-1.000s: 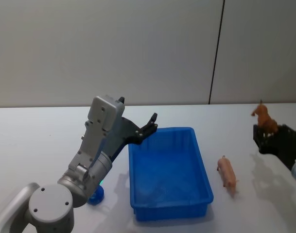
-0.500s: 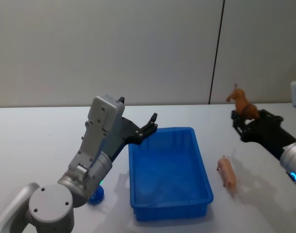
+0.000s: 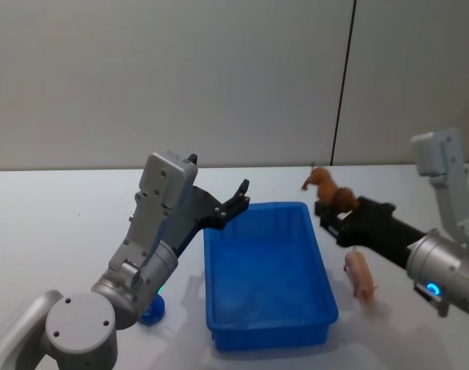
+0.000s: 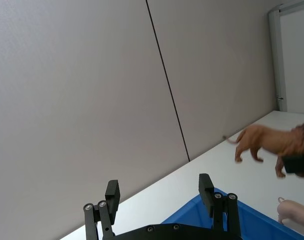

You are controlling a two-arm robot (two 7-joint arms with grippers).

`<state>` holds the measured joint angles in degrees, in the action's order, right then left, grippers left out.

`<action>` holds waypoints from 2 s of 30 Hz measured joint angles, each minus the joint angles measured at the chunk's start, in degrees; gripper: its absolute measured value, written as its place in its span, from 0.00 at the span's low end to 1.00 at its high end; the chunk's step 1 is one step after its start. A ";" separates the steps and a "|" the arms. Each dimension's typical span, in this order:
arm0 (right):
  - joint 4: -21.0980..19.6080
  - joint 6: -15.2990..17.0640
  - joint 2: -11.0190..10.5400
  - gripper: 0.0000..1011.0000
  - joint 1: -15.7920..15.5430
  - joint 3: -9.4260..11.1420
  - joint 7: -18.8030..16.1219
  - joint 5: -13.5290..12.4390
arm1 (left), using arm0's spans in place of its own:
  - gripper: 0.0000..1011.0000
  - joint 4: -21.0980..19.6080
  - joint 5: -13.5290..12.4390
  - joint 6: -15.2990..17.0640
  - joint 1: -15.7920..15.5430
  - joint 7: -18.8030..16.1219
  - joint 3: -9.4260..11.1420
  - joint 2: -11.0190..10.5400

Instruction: Pick up the two dolls from the table and place them into the box.

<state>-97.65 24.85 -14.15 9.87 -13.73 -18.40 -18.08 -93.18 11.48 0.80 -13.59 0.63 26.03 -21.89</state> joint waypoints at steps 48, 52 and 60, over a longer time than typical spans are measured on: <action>8.22 8.33 5.08 0.99 4.70 -4.56 -4.27 0.51 | 0.99 0.00 0.00 0.00 0.00 0.00 0.00 0.00; 6.66 6.43 4.00 0.99 4.09 -3.46 -3.44 -0.85 | 0.99 0.00 0.00 0.00 0.00 0.00 0.00 0.00; 3.35 2.81 1.13 0.99 1.64 -0.65 -0.16 -4.36 | 0.99 0.00 0.00 0.00 0.00 0.00 0.00 0.00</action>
<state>-94.30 27.67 -13.02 11.51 -14.39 -18.55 -22.45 -93.18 11.48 0.80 -13.59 0.63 26.02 -21.89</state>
